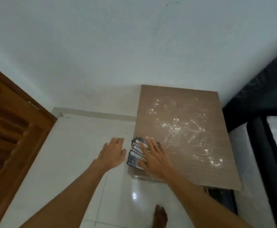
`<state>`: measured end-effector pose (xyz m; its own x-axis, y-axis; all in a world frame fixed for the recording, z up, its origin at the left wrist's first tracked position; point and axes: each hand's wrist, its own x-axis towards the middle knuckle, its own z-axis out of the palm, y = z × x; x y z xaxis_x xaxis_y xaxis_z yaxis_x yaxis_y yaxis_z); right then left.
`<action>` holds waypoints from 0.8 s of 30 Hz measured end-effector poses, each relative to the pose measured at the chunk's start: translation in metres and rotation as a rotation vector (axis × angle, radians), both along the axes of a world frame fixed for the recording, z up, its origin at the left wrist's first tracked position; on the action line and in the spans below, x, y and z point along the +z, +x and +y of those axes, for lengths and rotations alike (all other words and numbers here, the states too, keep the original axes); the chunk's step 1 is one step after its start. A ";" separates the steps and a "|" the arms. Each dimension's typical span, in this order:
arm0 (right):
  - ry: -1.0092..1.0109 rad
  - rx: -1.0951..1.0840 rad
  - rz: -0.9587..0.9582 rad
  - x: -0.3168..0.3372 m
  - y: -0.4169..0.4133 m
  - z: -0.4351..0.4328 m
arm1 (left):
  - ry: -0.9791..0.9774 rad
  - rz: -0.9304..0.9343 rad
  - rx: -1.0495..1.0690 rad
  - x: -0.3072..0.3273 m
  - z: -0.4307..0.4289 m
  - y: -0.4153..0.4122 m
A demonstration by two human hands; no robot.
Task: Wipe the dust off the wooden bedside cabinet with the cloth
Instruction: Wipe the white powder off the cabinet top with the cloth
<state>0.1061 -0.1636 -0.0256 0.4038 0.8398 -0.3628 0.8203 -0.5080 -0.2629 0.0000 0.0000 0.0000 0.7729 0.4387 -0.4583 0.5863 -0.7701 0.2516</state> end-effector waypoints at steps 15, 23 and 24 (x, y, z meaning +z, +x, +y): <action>0.209 0.110 -0.251 -0.093 0.017 0.006 | -0.146 -0.093 0.135 -0.080 0.003 0.024; 0.338 0.206 -0.198 -0.093 0.037 0.000 | -0.135 -0.139 0.118 -0.064 0.009 0.062; 0.359 0.215 -0.210 -0.090 0.049 0.003 | -0.137 -0.152 0.112 -0.063 0.012 0.069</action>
